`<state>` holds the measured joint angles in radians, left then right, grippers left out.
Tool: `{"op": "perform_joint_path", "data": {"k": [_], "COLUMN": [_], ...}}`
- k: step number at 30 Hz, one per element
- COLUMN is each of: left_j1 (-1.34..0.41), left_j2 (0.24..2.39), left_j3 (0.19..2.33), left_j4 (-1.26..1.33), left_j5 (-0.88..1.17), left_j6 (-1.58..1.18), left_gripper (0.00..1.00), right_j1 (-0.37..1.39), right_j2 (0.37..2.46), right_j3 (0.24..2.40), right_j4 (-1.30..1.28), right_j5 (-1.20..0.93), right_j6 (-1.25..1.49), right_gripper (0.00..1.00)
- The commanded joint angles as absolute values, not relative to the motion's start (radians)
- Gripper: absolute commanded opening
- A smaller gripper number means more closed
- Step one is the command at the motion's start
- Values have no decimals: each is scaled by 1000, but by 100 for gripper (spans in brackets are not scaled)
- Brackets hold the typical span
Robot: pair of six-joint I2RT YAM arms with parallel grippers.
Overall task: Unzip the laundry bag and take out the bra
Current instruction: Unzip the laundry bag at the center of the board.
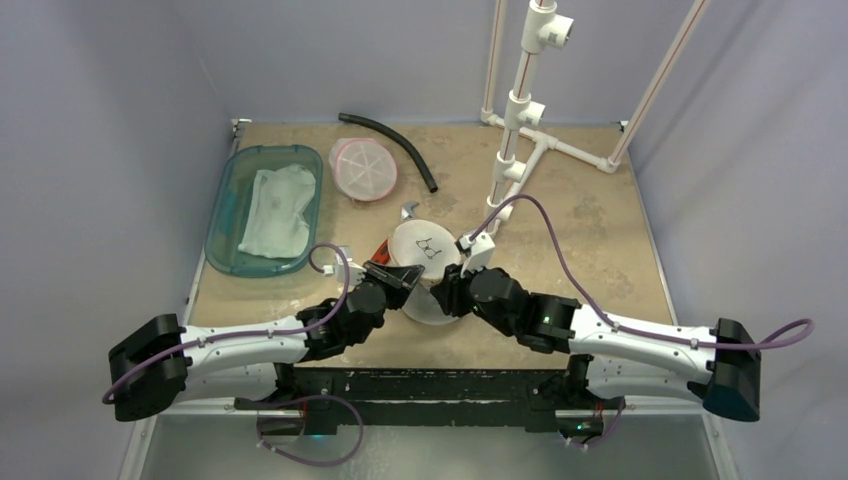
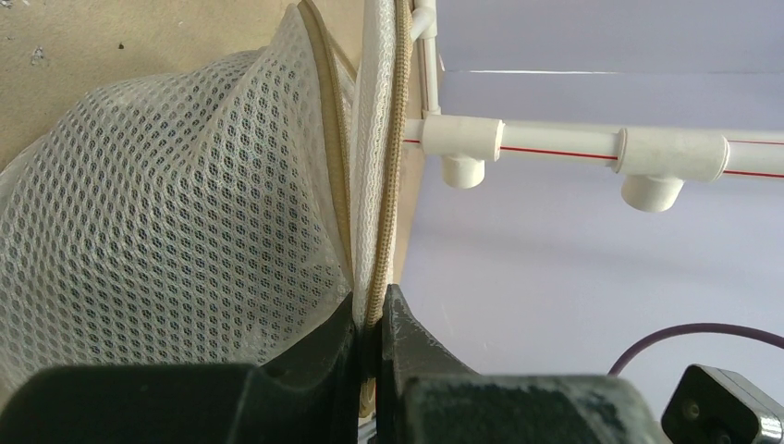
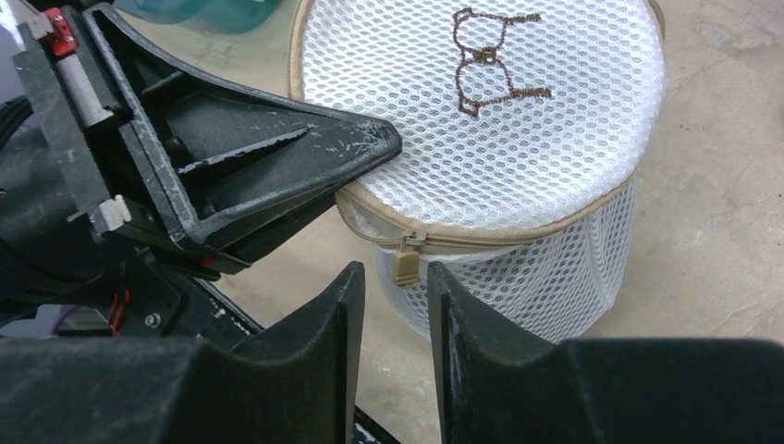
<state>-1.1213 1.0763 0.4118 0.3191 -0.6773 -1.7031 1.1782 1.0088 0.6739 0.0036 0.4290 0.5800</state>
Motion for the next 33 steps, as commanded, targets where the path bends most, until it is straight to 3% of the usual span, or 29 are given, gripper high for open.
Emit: {"op": "perform_joint_path", "data": {"k": [1,9,24,29,33], "left_j1": [-1117,-1117,-1117,-1117,-1118], "left_j2": [1055,1035,1033,1032,1026], "left_j3": [407,408,408,406,405], "left_j4": [329,311,304,302,299], "left_j5": [-698,-696,-697,-698,-701], "left_j6": [-1707,-1703,-1704,-1704,-1704], "left_gripper": [0,0,0,0,0], "right_j1": [1184,1184,1184,1183,1184], "right_j2": [1035,1053,1038,1020,988], "right_j3": [721,713,713,704,696], "right_j4": [2,-11,-4,17,24], "right_j5": [465,503,505,494,485], "right_j6": [596,618,604,597,591], "right_gripper": [33,26,5,4,22]}}
